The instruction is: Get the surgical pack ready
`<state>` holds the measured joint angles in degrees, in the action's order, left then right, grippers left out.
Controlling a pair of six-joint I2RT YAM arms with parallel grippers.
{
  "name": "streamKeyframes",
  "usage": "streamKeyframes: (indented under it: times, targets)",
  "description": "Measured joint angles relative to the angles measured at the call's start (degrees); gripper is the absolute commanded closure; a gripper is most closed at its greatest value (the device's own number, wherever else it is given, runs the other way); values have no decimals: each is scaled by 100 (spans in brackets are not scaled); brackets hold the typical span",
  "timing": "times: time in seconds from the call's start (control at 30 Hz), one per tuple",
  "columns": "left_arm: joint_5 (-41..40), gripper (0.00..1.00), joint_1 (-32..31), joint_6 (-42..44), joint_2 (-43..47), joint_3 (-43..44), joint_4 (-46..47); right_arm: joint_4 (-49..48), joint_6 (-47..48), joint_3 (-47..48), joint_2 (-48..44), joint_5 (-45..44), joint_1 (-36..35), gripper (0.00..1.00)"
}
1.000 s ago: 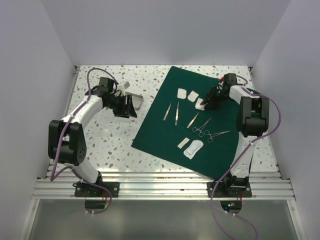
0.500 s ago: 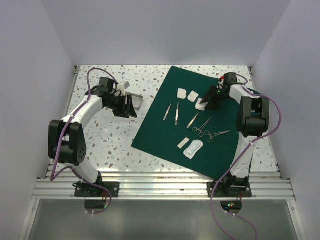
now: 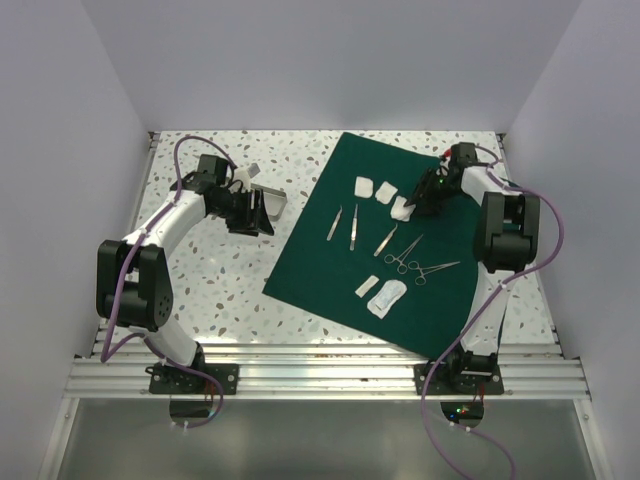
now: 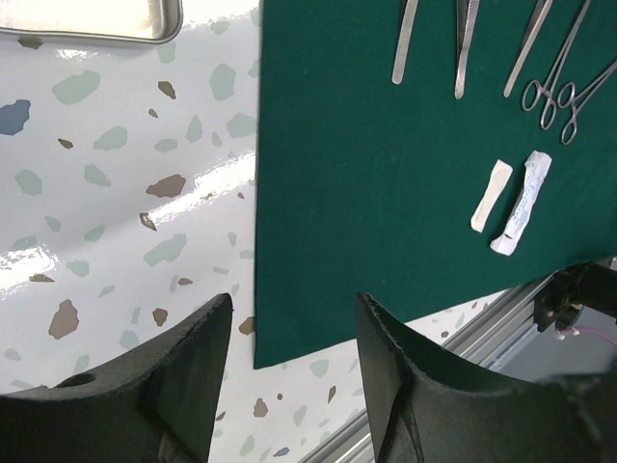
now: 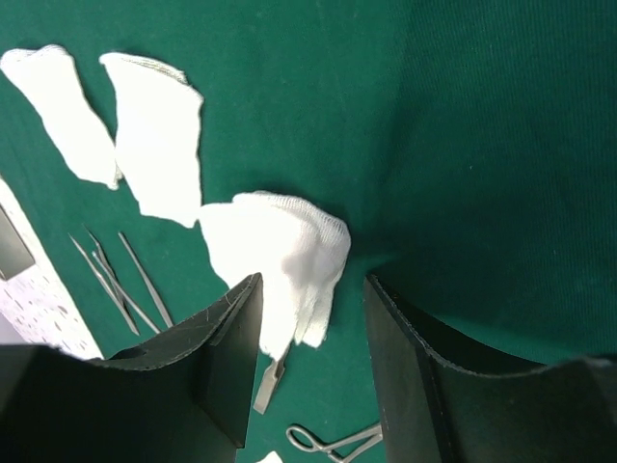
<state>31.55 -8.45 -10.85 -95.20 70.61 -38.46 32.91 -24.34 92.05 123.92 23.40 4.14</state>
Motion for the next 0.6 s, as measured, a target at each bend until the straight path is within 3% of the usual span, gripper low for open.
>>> streamKeyframes:
  times: [0.6]
  targets:
    - [2, 43, 0, -2, -7, 0, 2, -70, -122, 278, 302, 282, -44, 60]
